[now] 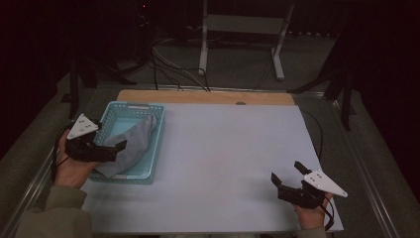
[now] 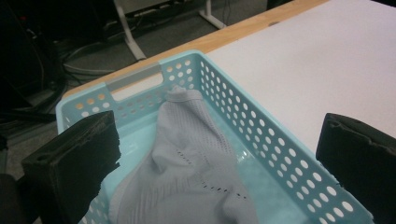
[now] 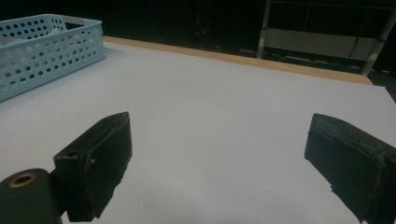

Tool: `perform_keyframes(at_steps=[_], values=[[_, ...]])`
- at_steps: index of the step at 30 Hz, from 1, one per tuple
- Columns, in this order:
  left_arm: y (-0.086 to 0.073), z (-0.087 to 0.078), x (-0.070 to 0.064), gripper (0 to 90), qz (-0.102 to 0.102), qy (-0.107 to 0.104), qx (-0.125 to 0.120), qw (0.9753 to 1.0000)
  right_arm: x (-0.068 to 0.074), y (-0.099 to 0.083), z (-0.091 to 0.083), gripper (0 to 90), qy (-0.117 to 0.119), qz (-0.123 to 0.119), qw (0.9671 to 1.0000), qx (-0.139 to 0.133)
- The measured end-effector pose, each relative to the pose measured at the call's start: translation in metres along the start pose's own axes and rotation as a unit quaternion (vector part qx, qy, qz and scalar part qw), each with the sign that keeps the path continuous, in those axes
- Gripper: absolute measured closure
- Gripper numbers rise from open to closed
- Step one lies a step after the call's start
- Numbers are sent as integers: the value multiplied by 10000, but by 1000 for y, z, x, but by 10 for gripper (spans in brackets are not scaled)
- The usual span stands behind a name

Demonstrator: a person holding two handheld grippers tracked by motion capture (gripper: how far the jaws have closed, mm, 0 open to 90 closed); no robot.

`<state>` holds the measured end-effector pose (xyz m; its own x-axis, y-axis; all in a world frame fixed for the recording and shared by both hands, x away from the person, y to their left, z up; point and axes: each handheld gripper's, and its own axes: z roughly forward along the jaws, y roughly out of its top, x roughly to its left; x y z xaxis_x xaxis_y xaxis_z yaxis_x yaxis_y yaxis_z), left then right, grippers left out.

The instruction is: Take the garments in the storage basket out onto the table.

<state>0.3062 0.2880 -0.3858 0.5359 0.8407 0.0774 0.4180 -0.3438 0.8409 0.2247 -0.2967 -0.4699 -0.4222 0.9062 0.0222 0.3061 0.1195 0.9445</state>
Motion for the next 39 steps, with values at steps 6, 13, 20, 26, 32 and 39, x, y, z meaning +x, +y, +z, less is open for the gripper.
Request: perform_keyframes(at_steps=[6, 13, 20, 26, 32, 39], values=[[2, 6, 2, 1, 148, 11, 136, 9998, 0, 0, 0, 75, -4, 16, 10000, -6], [5, 14, 2, 1, 214, 17, 290, 9993, -1, 0, 0, 75, -3, 20, 10000, -2], [6, 25, 4, 1, 256, 57, 596, 9979, -1, 0, -1, 75, -6, 26, 10000, 1], [6, 31, 7, 1, 264, 93, 764, 9967, -1, -1, -1, 74, -8, 33, 10000, 0], [6, 36, 7, 2, 317, 83, 888, 9955, -1, -1, 0, 74, -7, 22, 10000, 2], [5, 46, 9, 2, 305, 84, 1082, 9936, -1, -1, -1, 75, 1, 31, 10000, 8]])
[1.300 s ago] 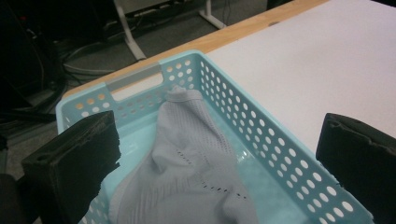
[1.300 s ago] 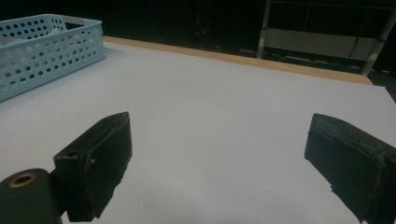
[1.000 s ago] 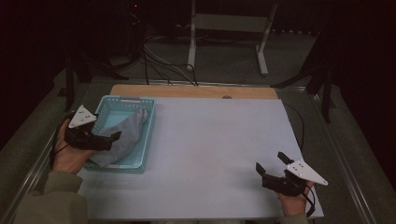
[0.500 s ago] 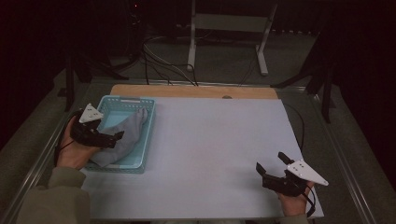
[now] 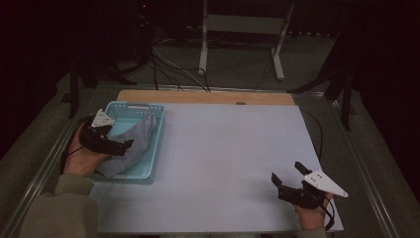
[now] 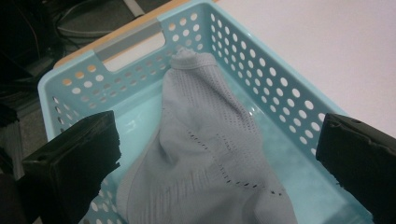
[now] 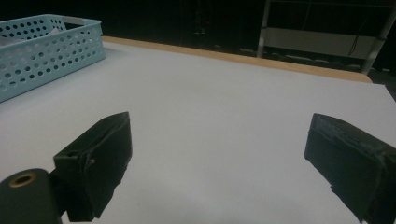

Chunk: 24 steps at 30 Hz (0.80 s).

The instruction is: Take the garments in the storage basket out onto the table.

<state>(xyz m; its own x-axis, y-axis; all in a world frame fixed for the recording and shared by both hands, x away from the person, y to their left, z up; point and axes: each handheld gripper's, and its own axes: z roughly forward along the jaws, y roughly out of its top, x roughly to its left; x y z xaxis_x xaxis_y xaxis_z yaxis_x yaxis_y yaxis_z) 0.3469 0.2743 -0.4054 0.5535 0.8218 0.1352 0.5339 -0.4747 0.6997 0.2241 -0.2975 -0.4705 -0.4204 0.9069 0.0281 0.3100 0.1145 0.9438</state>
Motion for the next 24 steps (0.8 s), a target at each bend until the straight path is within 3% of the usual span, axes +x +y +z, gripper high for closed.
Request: perform_keyframes(at_steps=[24], values=[[3, 27, 2, 1, -110, -77, 406, 9991, 0, 0, 0, 75, -10, -1, 10000, -1]])
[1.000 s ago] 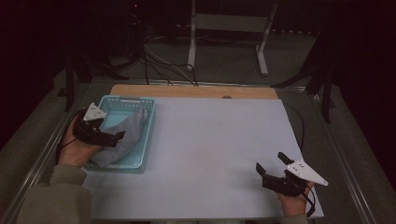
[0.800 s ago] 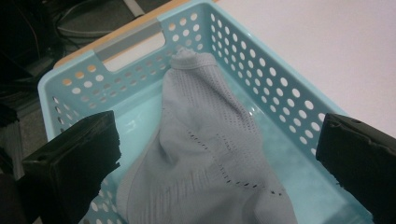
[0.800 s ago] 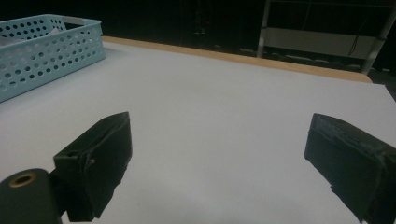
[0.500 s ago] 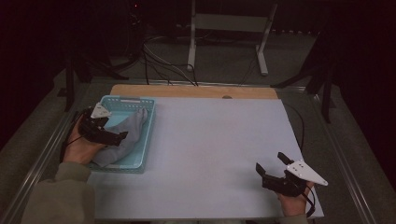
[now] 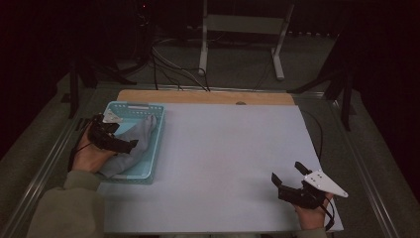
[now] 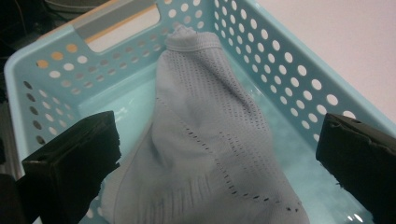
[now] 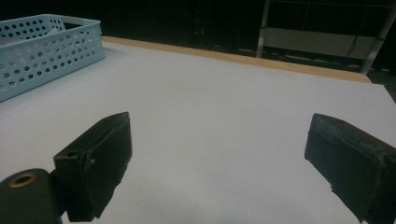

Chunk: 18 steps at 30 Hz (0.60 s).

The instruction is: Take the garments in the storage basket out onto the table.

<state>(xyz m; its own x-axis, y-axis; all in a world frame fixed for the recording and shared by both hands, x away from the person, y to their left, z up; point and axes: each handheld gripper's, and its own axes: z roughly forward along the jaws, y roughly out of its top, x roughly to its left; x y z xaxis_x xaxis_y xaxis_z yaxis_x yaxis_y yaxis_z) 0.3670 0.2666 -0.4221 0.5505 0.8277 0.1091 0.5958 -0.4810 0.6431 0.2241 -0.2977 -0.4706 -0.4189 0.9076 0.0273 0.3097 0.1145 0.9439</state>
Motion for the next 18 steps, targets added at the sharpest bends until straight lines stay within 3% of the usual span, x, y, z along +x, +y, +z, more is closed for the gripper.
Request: perform_keyframes(at_steps=[18], values=[[-3, 21, 0, 1, -161, -125, 315, 9993, 0, 0, 1, 75, -17, -19, 10000, 10]])
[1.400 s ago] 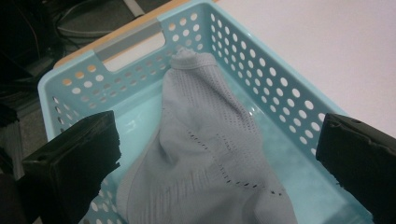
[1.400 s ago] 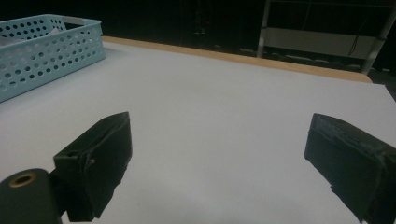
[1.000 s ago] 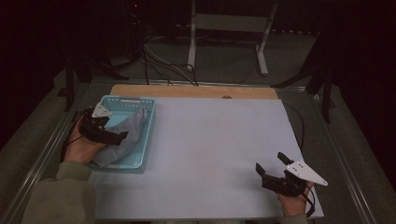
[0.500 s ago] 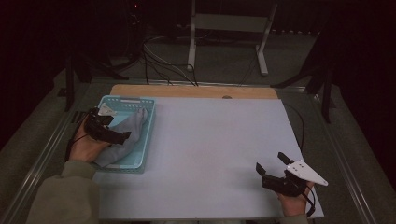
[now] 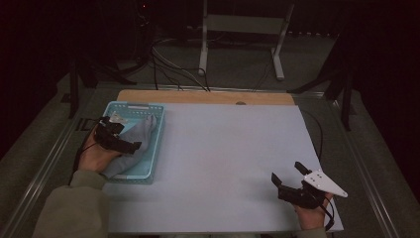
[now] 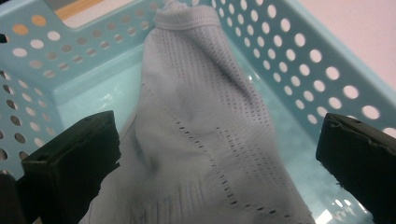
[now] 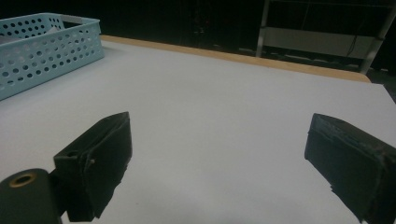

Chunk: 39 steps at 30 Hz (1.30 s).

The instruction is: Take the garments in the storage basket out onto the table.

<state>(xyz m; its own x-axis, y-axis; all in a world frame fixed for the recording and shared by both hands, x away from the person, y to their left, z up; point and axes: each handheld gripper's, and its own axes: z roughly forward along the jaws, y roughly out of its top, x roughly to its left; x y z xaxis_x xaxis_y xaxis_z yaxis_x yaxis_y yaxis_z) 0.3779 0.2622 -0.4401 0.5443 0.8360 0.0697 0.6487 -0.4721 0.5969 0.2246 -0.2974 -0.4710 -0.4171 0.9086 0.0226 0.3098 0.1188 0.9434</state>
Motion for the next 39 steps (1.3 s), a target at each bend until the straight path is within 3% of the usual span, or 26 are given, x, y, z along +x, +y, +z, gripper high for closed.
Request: perform_keyframes(at_steps=[19, 25, 32, 36, 37, 39], values=[[-9, 30, 7, 1, -285, 42, 551, 9981, -1, 0, -1, 75, -7, 10, 10000, -6], [-10, 34, 12, 1, -631, 46, 750, 9952, -1, 0, -1, 75, -8, 3, 10000, -6], [-10, 38, 13, 2, -681, 117, 972, 9929, -1, 0, -1, 75, -12, 10, 10000, -7], [-10, 39, 11, 178, -618, 254, 1099, 9917, -1, 0, -1, 75, -12, 10, 10000, -6], [-10, 38, 11, 178, -607, 331, 1093, 9916, -1, 0, -1, 75, -13, 8, 10000, -6], [-10, 36, 10, 336, -544, 341, 1045, 9924, -1, 0, -1, 75, -17, 8, 10000, -6]])
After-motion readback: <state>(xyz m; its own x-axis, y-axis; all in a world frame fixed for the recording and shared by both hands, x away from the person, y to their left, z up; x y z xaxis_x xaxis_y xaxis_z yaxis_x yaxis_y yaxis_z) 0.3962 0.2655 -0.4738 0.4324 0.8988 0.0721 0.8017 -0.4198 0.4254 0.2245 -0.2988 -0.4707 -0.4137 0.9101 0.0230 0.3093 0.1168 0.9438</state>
